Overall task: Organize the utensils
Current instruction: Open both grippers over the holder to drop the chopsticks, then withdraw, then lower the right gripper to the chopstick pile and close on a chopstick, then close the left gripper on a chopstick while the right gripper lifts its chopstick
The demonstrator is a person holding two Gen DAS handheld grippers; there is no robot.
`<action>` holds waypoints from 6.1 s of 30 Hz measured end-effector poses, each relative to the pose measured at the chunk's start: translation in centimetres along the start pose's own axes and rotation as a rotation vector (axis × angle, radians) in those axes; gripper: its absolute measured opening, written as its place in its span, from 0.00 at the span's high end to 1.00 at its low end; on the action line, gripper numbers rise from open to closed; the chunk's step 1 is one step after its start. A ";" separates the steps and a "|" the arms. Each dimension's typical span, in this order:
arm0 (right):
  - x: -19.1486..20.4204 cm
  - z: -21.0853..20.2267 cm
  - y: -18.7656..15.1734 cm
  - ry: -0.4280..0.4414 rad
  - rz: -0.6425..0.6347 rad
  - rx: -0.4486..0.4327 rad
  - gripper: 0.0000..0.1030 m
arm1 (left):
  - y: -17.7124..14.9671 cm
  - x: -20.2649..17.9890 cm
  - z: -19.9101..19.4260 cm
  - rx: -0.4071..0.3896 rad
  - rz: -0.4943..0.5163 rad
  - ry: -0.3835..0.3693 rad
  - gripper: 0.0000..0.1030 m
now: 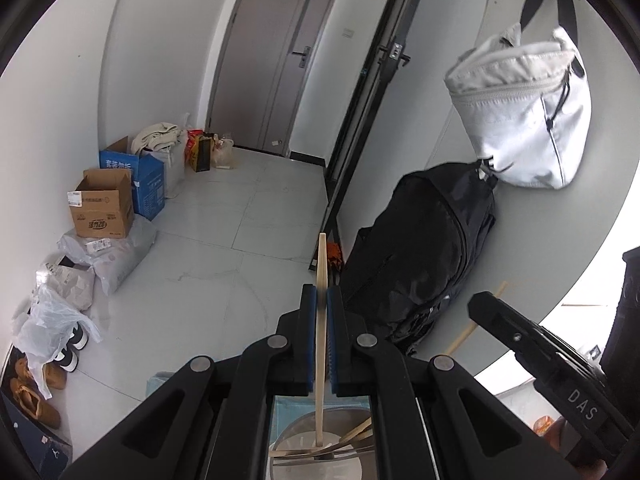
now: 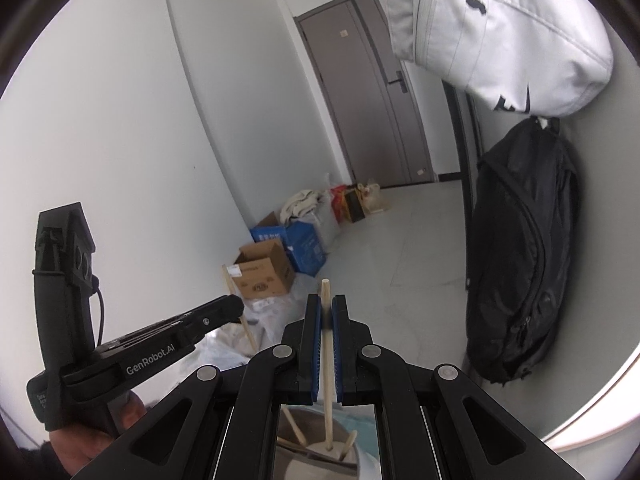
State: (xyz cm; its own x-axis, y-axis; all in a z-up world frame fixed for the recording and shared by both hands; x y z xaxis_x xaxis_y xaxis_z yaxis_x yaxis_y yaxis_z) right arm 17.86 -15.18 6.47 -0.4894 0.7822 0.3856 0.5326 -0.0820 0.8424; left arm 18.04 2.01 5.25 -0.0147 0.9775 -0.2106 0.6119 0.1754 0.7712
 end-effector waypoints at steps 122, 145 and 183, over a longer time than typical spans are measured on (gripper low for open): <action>0.3 3.1 -24.9 -0.104 0.231 0.613 0.96 | -18.0 10.7 -3.1 0.346 -0.166 0.154 0.21; -3.5 -8.3 -21.6 0.078 0.431 0.246 0.96 | -23.5 3.0 1.5 0.586 0.128 0.149 0.21; -3.7 -10.5 -20.2 0.101 0.401 0.180 0.96 | -22.1 2.6 3.5 0.503 0.159 0.243 0.98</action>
State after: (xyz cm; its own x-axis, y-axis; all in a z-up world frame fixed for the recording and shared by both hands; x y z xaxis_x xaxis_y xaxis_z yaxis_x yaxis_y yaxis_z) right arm 1.64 -22.89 -8.06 -0.2801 0.6456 0.7104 0.8009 -0.2508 0.5437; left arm 7.23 0.25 -14.46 -0.0368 0.9966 0.0739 0.9210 0.0052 0.3896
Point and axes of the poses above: each gripper's, at about its wrist camera, not at the fingertips, and z roughly the way its jaws point, x to its left, y to its top, the point moved 2 cm from there along z, roughly the way its jaws point, and after that the axes turned 10 degrees about y, right-handed, at the moved point
